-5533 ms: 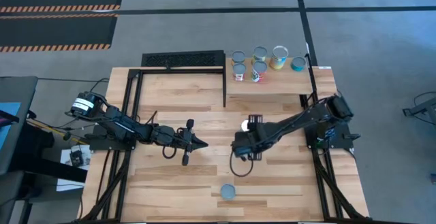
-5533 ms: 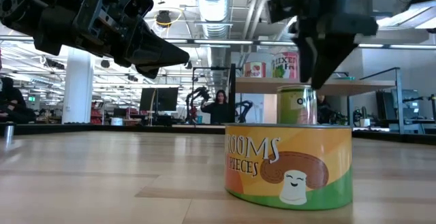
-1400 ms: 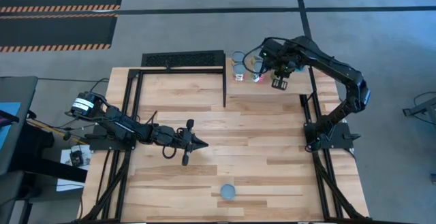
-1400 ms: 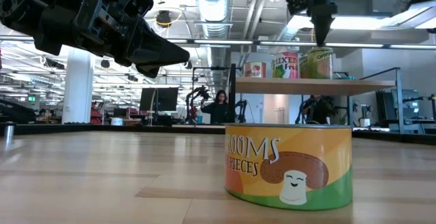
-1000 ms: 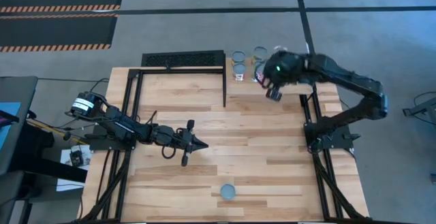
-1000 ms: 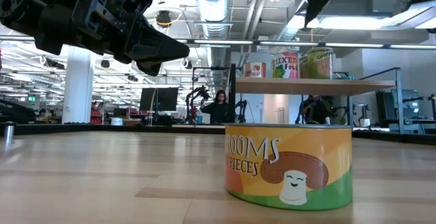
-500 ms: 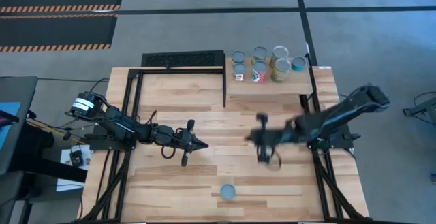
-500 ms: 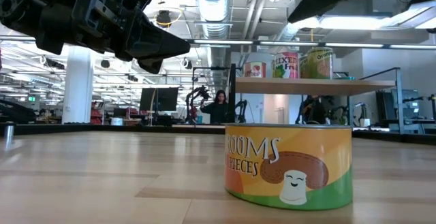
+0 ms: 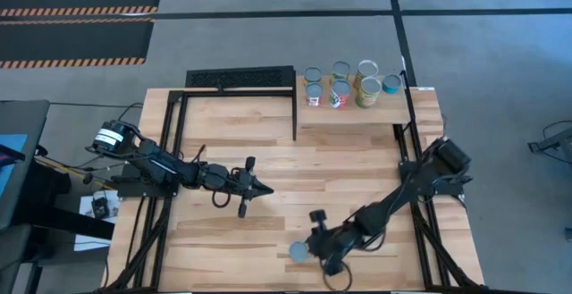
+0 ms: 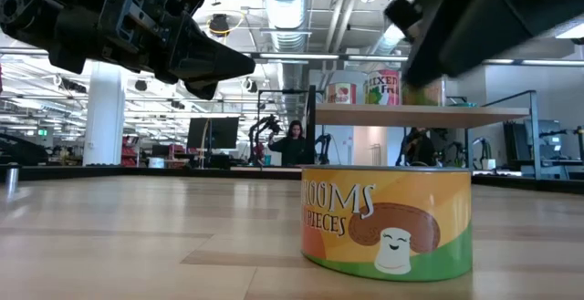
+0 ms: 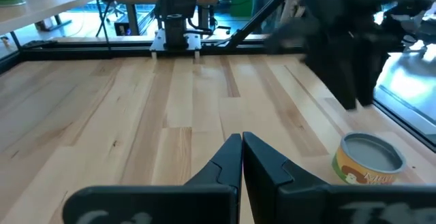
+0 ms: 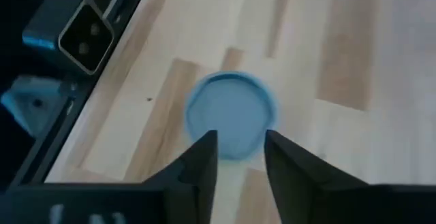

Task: Pick and place cans onto a shelf
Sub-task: Put the canned mushrooms on the shelf

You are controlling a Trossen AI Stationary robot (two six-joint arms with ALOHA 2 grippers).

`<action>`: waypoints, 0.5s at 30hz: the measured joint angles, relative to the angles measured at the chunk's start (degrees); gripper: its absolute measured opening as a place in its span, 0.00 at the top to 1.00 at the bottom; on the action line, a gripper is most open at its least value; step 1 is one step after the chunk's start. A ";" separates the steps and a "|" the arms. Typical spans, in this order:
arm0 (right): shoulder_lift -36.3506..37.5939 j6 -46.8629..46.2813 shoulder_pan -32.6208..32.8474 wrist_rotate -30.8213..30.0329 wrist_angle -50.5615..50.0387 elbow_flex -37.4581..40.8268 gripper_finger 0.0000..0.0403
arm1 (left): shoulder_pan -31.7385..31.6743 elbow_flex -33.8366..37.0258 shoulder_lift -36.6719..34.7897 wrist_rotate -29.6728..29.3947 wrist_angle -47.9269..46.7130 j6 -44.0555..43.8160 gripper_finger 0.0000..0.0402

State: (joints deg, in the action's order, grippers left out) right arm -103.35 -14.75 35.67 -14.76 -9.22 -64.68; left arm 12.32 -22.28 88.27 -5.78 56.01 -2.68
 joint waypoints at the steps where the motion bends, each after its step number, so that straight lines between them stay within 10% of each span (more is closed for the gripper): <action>1: -1.56 0.30 0.07 0.68 -0.47 -1.32 0.65 | 0.00 0.00 0.00 0.00 -0.02 0.00 1.00; 15: -13.15 7.32 -0.08 7.07 -10.22 -12.00 0.67 | 0.00 0.00 0.00 0.00 -0.13 -0.06 1.00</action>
State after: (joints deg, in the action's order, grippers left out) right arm -116.50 -7.43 35.59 -7.69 -19.44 -76.69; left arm 12.32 -22.28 88.27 -5.78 55.88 -2.74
